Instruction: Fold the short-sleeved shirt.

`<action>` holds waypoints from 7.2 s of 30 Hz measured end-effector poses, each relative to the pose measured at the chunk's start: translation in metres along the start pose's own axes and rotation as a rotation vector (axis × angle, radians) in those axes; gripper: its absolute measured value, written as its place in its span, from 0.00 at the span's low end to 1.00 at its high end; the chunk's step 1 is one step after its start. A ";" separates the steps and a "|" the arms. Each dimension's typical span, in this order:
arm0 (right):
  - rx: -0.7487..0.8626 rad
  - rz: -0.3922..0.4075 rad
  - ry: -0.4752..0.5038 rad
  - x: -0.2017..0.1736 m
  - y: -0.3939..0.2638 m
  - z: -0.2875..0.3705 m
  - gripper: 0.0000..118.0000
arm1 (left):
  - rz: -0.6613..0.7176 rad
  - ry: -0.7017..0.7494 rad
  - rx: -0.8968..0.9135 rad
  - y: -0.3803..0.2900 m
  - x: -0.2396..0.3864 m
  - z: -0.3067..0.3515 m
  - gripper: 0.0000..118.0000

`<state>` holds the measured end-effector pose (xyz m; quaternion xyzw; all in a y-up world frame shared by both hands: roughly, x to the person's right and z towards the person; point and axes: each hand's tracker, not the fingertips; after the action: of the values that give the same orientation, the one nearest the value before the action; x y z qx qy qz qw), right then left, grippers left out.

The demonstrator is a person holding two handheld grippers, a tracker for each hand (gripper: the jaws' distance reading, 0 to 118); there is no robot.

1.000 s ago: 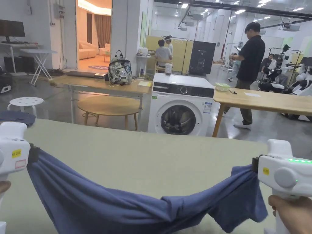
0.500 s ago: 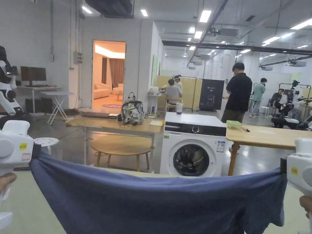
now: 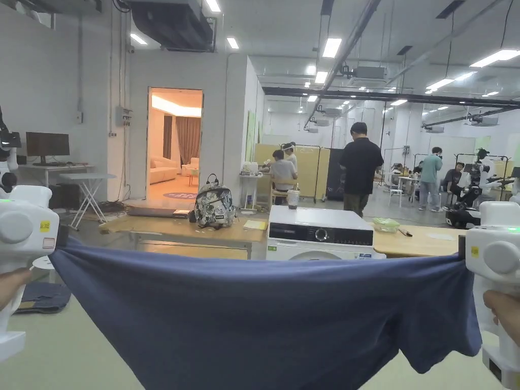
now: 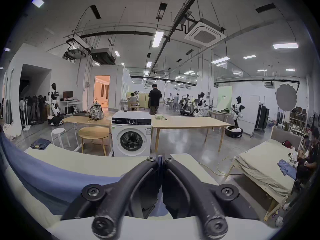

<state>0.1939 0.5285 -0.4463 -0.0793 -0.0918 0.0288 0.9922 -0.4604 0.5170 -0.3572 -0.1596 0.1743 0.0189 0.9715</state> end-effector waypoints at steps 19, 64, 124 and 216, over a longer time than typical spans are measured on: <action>-0.203 0.155 -0.019 0.018 -0.193 0.055 0.01 | -0.060 -0.067 -0.167 -0.190 0.003 0.015 0.00; -0.001 -0.019 0.188 -0.106 -0.304 0.217 0.14 | -0.112 -0.173 0.027 -0.338 0.117 0.157 0.15; -0.292 0.047 0.319 -0.154 -0.363 0.165 0.00 | 0.116 0.080 -0.727 -0.421 -0.012 0.042 0.00; 0.200 0.017 -0.027 -0.031 0.095 -0.034 0.00 | -0.032 -0.059 0.150 0.135 0.101 -0.029 0.00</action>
<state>0.1662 0.6148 -0.5000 0.0199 -0.1014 0.0471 0.9935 -0.3882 0.6344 -0.4586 -0.0886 0.1438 -0.0050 0.9856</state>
